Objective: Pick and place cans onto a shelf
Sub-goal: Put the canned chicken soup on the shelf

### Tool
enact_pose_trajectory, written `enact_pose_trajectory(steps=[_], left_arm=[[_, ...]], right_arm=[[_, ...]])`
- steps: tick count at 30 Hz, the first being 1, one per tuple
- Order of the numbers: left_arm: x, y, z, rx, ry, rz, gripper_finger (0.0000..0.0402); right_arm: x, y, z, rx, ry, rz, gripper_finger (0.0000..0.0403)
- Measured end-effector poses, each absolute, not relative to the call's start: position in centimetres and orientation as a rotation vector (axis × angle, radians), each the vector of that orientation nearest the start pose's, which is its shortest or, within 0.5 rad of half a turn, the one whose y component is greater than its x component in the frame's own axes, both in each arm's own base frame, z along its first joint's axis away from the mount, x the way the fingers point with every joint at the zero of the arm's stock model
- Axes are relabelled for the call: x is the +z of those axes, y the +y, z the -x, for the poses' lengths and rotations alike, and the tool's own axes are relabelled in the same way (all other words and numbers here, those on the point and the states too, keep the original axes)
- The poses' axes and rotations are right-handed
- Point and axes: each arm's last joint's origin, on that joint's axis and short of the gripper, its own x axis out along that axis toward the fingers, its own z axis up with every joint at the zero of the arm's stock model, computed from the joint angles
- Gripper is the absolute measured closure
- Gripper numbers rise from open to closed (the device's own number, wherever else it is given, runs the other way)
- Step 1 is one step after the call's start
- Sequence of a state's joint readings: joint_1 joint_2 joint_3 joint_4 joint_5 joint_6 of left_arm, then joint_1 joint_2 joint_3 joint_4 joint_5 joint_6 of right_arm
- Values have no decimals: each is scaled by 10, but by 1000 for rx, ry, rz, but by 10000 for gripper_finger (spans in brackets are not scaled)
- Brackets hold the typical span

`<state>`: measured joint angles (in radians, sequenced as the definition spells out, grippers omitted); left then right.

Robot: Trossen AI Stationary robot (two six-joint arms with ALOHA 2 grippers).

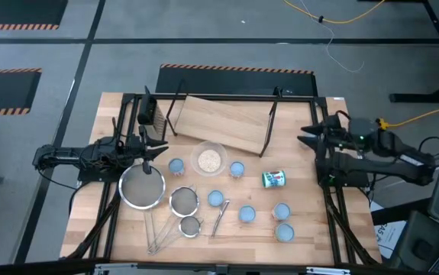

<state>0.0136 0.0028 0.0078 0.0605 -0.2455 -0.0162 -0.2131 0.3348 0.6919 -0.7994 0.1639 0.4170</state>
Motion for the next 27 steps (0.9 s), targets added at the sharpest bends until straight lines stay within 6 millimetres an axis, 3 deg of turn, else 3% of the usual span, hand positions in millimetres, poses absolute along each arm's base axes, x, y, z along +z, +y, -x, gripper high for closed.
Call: enact_pose_trajectory(steps=[8,15,27], left_arm=[[172,8,-96,258,-68,24,319],[172,8,-96,259,-68,24,319],[172,8,-96,258,-68,24,319]], right_arm=[[301,-26,-84,-651,725,-437,163],[289,-32,-99,-765,1048,-412,164],[270,-61,-117,-883,1275,-450,164]])
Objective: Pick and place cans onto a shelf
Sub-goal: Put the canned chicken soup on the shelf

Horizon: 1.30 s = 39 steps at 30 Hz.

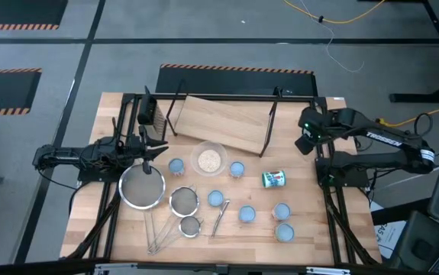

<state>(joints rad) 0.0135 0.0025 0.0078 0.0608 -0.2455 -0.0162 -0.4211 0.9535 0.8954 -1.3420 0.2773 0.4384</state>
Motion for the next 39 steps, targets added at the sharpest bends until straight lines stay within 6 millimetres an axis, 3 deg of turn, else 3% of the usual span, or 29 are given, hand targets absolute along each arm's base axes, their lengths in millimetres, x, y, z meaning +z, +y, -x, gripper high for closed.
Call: enact_pose_trajectory(steps=[12,21,39], left_arm=[[172,8,-96,258,-68,24,319],[172,8,-96,258,-68,24,319],[172,8,-96,258,-67,24,319]], right_arm=[[219,-89,-124,-813,1362,-511,164],[204,-102,-121,-855,1417,-579,169],[202,-104,-121,-864,1426,-588,300]])
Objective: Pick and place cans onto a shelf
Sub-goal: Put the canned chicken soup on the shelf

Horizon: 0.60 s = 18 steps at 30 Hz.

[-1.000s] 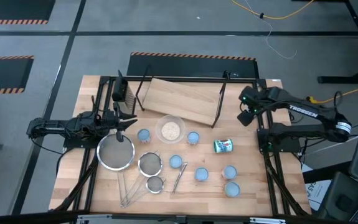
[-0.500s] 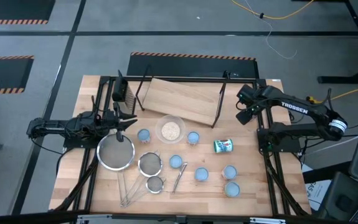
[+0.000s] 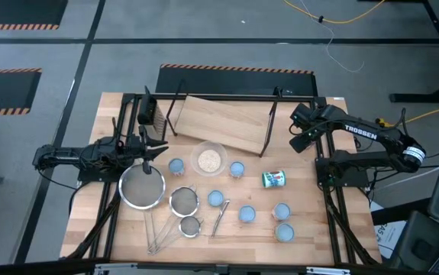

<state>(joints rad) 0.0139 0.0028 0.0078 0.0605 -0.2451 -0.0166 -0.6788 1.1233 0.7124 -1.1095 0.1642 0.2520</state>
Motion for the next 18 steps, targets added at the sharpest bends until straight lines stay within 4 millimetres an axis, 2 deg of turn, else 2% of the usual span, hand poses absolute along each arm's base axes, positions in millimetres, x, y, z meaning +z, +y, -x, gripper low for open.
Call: enact_pose_trajectory(steps=[11,18], left_arm=[[172,8,-96,258,-67,24,319],[172,8,-96,258,-68,24,319]], right_arm=[[203,-104,-121,-864,1424,-588,384],[203,-104,-121,-864,1425,-588,393]])
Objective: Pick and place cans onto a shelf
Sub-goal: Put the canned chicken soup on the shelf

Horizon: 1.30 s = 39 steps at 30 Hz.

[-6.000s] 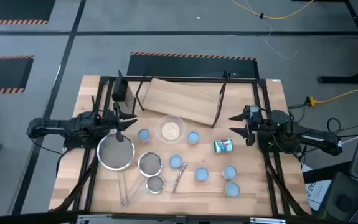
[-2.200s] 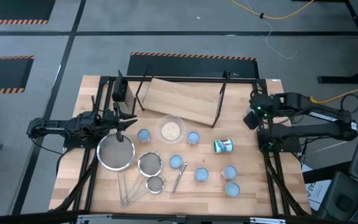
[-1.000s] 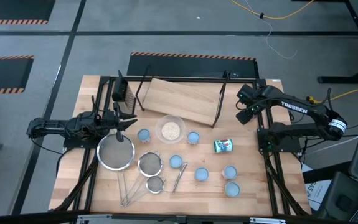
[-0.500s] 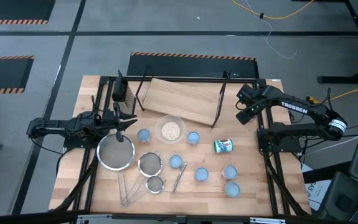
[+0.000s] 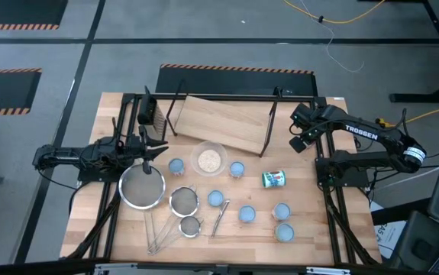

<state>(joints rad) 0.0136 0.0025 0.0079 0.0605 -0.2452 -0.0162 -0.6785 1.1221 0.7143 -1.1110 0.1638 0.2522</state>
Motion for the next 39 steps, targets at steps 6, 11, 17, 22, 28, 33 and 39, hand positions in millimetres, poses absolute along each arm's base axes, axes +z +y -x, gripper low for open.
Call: enact_pose_trajectory(steps=[6,11,17,22,28,33,39], left_arm=[[172,8,-96,258,-68,23,319],[172,8,-96,258,-67,23,319],[172,8,-96,258,-67,23,319],[172,8,-96,259,-68,23,319],[172,8,-96,258,-67,23,319],[172,8,-96,258,-68,23,319],[172,8,-96,259,-67,23,319]], right_arm=[[206,-105,-122,-845,1430,-568,394],[222,-109,-128,-828,1386,-533,395],[254,-114,-132,-814,1353,-439,396],[298,-119,-135,-846,1287,-321,396],[357,-126,-144,-837,1127,-218,396],[395,-140,-162,-829,1058,-161,396],[417,-159,-201,-772,1051,-86,396]])
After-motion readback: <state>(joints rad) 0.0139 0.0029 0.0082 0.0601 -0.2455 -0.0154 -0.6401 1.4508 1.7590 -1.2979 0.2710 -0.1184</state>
